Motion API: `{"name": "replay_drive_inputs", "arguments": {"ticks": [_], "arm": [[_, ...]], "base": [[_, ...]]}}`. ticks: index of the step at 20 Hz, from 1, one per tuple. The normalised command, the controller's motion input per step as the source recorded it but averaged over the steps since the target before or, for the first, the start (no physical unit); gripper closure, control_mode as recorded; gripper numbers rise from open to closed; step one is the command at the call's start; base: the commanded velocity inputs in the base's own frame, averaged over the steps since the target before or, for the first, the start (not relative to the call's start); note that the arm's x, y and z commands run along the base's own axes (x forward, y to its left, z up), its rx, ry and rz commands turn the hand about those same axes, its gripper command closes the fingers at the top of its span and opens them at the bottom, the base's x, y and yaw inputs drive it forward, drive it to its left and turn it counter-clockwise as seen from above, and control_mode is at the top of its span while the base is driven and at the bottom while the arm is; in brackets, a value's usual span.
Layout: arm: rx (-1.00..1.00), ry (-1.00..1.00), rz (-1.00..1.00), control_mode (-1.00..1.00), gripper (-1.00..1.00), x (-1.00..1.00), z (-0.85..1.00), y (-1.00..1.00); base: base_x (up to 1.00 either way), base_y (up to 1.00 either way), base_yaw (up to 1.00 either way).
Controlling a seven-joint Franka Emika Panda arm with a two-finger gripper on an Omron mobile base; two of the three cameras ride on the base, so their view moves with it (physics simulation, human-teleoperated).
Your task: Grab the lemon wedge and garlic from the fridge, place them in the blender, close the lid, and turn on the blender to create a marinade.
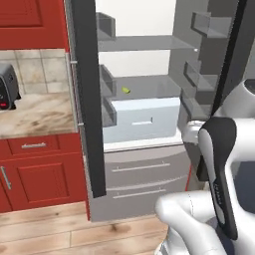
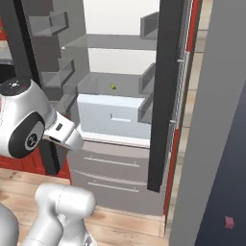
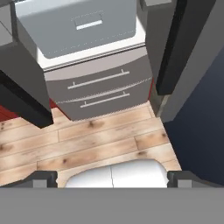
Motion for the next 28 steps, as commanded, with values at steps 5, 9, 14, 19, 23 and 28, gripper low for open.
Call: {"name": "replay_drive_inputs", "arguments": {"ticks": [5, 9, 14, 19, 23, 28], "arm": [[0.00, 0.00, 0.00, 1.00, -1.00, 0.00, 0.00, 0.00], [0.00, 0.00, 0.00, 1.00, -1.00, 0.00, 0.00, 0.00], [0.00, 0.00, 0.00, 1.00, -1.00, 0.00, 0.00, 0.00], [0.00, 0.00, 0.00, 1.00, -1.00, 0.00, 0.00, 0.00], [0.00, 0.00, 0.00, 1.00, -1.00, 0.00, 0.00, 0.00], [0.00, 0.00, 0.00, 1.00, -1.00, 0.00, 0.00, 0.00]], "base": [[0.11, 0.29, 0.10], [0.41, 0.04, 0.09], [0.79, -0.05, 0.01], [0.65, 0.00, 0.00], [0.72, -0.01, 0.00], [0.59, 0.00, 0.00]]}}
